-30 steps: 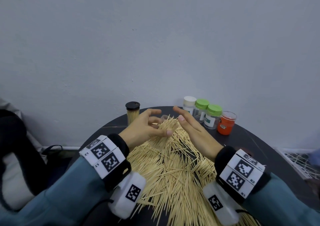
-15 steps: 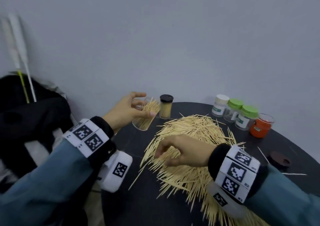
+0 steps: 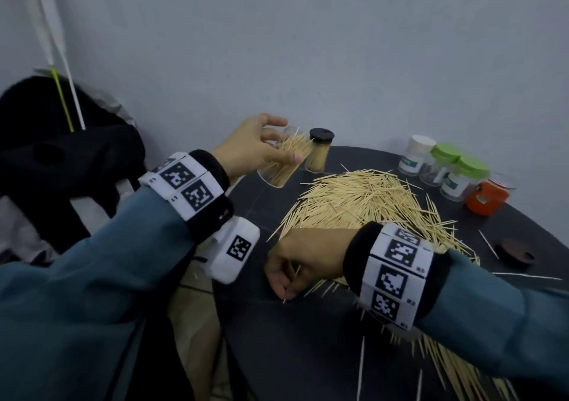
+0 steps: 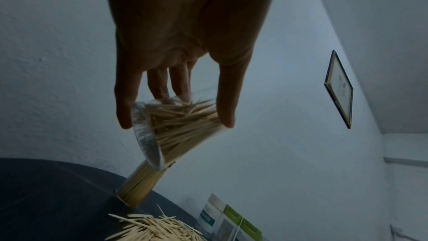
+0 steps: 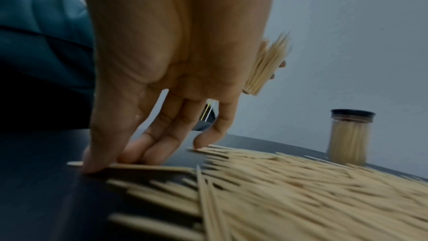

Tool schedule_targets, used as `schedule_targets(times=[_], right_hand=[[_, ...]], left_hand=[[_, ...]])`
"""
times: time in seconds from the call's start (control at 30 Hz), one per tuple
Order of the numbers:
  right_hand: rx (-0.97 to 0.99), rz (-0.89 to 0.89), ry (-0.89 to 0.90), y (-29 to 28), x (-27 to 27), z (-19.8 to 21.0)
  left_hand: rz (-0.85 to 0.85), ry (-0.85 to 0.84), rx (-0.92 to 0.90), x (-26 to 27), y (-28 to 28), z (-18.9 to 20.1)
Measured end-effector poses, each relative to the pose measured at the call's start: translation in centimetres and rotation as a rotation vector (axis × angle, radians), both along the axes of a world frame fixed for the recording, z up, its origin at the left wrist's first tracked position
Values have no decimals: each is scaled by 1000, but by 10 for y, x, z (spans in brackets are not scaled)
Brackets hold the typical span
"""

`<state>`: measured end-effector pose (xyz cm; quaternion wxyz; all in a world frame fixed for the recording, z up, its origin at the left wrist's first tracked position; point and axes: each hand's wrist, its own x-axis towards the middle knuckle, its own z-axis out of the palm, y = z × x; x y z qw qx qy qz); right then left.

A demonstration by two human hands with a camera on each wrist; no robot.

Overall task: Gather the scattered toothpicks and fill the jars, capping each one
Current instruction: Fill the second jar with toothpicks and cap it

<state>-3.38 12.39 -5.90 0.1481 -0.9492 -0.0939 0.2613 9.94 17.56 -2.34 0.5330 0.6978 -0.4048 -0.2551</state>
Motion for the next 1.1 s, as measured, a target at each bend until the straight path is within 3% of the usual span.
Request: schedule_targets(times=[0.17,0.5,0.8,1.0,1.1], right_hand=[[59,-33,29,2,-37,-3],[167,-146,-85,3,-114,-8],[121,-272,-127,-13,-142,-11],[-83,-343,-261,-32,-148,-6],[1,-350,-293,-31,-155,-3]], left_hand=[[-37,-12,-3,-12,-9,2],[-128,-16,27,-40,-29,0],[-178,-28,51,-62,-46,-1],[-199,-40,68,-73,-54,0],[-206,-41,63,-75,-56,-1]])
